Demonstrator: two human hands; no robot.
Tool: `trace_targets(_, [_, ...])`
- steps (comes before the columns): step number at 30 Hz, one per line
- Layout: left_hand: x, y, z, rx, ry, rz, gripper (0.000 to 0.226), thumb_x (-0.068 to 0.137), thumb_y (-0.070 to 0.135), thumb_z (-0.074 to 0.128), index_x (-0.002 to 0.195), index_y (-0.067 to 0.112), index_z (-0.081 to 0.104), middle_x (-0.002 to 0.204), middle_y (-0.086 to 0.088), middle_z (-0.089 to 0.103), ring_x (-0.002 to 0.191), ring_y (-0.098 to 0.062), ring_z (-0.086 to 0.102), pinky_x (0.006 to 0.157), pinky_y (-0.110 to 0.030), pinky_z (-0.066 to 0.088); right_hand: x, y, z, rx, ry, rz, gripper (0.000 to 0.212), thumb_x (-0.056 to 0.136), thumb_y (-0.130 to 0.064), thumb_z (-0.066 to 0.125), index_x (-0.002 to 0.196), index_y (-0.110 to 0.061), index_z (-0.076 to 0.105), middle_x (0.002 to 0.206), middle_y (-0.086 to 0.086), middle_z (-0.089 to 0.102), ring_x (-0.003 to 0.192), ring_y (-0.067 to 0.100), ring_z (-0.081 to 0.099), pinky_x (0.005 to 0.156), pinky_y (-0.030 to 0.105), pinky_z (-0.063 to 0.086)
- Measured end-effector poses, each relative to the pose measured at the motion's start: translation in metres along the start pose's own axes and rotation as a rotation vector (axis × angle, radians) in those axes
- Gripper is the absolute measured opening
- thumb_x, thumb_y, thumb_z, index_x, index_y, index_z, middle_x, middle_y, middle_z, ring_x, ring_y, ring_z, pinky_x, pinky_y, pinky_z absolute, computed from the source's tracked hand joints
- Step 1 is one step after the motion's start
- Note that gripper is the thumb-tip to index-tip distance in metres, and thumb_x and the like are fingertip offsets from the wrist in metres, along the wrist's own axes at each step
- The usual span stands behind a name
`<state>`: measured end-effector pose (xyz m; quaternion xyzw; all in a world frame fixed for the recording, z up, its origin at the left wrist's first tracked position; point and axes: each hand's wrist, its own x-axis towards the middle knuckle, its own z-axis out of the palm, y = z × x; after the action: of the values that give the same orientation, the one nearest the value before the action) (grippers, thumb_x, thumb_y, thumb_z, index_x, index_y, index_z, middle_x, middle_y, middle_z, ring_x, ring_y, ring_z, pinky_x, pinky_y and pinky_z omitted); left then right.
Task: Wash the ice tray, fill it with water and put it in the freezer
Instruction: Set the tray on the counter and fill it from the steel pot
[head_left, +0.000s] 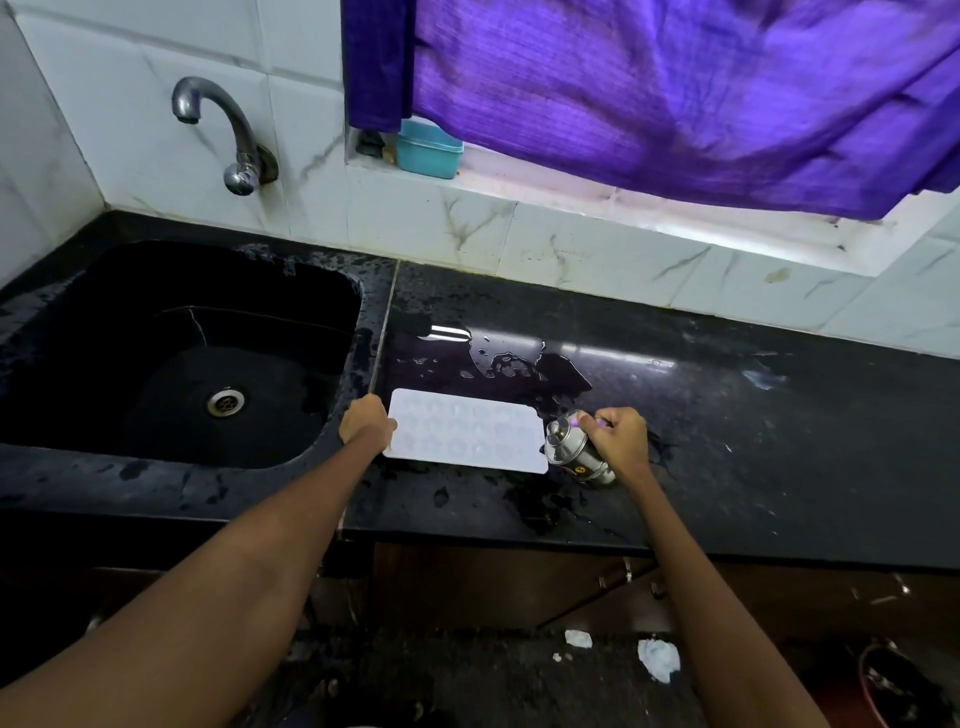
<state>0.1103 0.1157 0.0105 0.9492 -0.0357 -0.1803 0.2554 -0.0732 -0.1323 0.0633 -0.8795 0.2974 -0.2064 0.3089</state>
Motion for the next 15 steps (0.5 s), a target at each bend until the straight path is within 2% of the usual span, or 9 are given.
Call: trace_targets(15, [0.0032,-0.0027,0.0015,0.013,-0.011,0.006,0.03,0.088,0.014,0.062,0.114,0.0,0.065,0.12,-0.02,0.064,0.11,-0.035,0.062,0.088,-0.04,0.052,0.0035,-0.0021,-0.0066,0.023,0.017,-0.017,0.058,0.077,-0.007,0.067,0.043,-0.02,0.02,0.042,-0.004,0.019,0.034,0.011,0.025,0.04,0.017,0.017])
